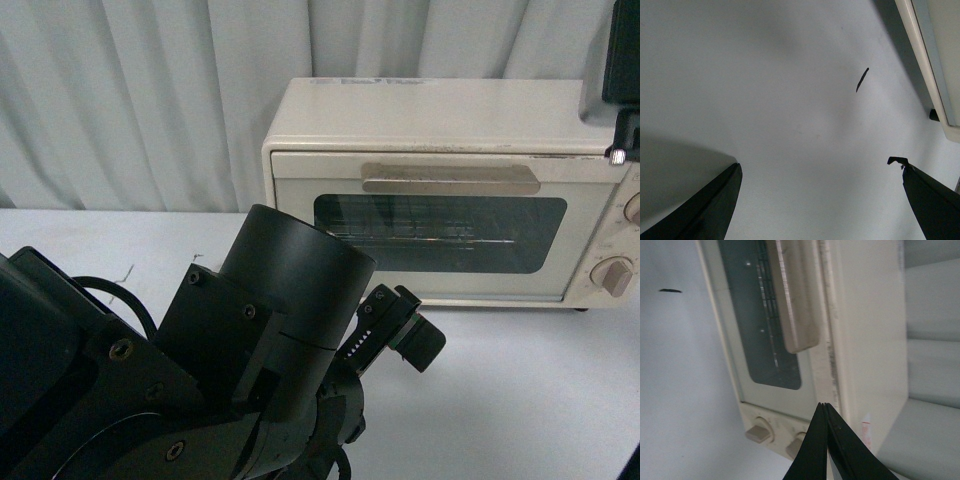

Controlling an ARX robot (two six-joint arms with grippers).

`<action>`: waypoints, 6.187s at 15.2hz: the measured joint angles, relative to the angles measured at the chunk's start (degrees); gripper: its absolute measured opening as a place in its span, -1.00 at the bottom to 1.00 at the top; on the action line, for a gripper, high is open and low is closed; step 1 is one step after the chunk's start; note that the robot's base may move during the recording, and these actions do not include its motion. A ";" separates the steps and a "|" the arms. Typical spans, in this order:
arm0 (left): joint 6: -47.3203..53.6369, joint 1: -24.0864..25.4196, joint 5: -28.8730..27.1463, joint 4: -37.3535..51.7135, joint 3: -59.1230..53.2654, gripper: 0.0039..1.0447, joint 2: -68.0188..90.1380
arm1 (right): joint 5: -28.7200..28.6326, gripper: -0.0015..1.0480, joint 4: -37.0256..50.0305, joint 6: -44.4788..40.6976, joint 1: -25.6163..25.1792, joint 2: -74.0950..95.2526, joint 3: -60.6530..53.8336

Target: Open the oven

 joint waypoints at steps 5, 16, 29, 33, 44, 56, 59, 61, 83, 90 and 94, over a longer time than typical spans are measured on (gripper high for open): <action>0.00 0.00 0.00 0.00 0.02 0.88 0.00 | -2.12 -0.96 0.28 0.20 0.63 3.63 0.33; 0.00 0.00 0.11 0.02 0.02 0.88 0.02 | -3.89 -0.96 1.68 2.27 3.74 14.58 9.99; 0.00 0.00 0.07 0.00 0.02 0.88 0.00 | -6.08 -0.96 0.68 3.15 3.28 14.75 8.90; 0.00 0.00 0.07 0.02 0.02 0.88 0.00 | -6.71 -0.96 0.85 3.39 2.91 14.43 8.00; 0.68 -0.09 0.15 -0.13 0.00 0.87 0.02 | -12.02 -0.96 -10.32 5.31 2.78 9.01 1.84; 0.57 -0.07 0.50 -0.04 0.00 0.87 0.02 | 17.03 -0.10 25.18 56.43 2.47 -26.01 -17.18; 0.59 -0.07 0.24 0.02 0.02 0.87 0.02 | 15.76 -0.72 29.99 72.17 0.17 -31.54 -27.56; 0.57 -0.07 0.55 -0.02 0.02 0.87 0.02 | 14.43 -0.97 31.15 74.66 -1.97 -35.54 -32.76; 0.59 -0.07 0.42 -0.02 0.02 0.87 0.02 | 7.93 -0.96 14.34 75.80 -8.28 -69.02 -48.72; 0.59 -0.07 0.31 -0.07 0.02 0.87 0.02 | 7.89 -0.96 0.39 75.80 -8.31 -82.44 -48.70; 0.59 -0.07 0.39 -0.07 0.02 0.87 0.02 | 7.89 -0.79 0.48 75.80 -8.28 -82.42 -48.70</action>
